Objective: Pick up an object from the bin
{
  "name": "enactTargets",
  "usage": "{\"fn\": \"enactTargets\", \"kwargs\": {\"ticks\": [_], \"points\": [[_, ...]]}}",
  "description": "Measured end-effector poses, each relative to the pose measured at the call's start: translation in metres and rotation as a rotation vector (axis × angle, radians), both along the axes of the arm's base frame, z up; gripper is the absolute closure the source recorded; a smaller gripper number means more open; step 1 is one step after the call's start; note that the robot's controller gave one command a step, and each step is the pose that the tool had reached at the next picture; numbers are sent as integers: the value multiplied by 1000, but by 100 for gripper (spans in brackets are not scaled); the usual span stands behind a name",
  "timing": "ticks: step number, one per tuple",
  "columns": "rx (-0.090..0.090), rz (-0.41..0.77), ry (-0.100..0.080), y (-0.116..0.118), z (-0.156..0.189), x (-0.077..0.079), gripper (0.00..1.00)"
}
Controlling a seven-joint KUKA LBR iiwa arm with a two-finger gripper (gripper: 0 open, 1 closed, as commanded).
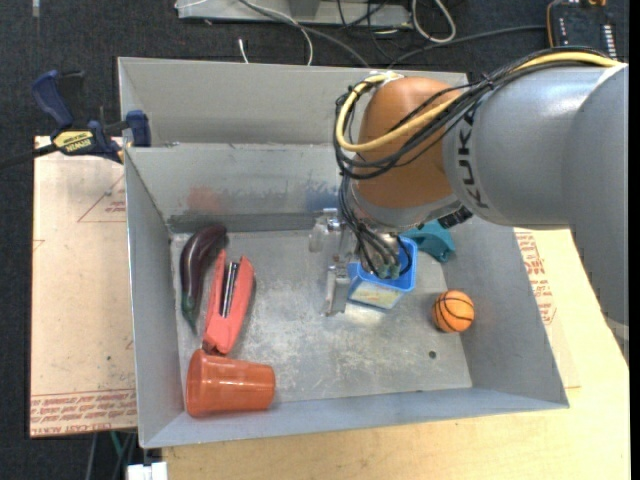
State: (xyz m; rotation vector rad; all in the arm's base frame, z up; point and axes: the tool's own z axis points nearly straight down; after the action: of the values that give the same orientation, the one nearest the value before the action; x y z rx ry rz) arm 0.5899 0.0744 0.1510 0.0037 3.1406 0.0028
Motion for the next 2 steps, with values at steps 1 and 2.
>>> {"fn": "enactTargets", "kwargs": {"ticks": [1,2], "points": [[0,0,-1,0,0,0,0],[0,43,3,-7,-42,-59,0]]}}
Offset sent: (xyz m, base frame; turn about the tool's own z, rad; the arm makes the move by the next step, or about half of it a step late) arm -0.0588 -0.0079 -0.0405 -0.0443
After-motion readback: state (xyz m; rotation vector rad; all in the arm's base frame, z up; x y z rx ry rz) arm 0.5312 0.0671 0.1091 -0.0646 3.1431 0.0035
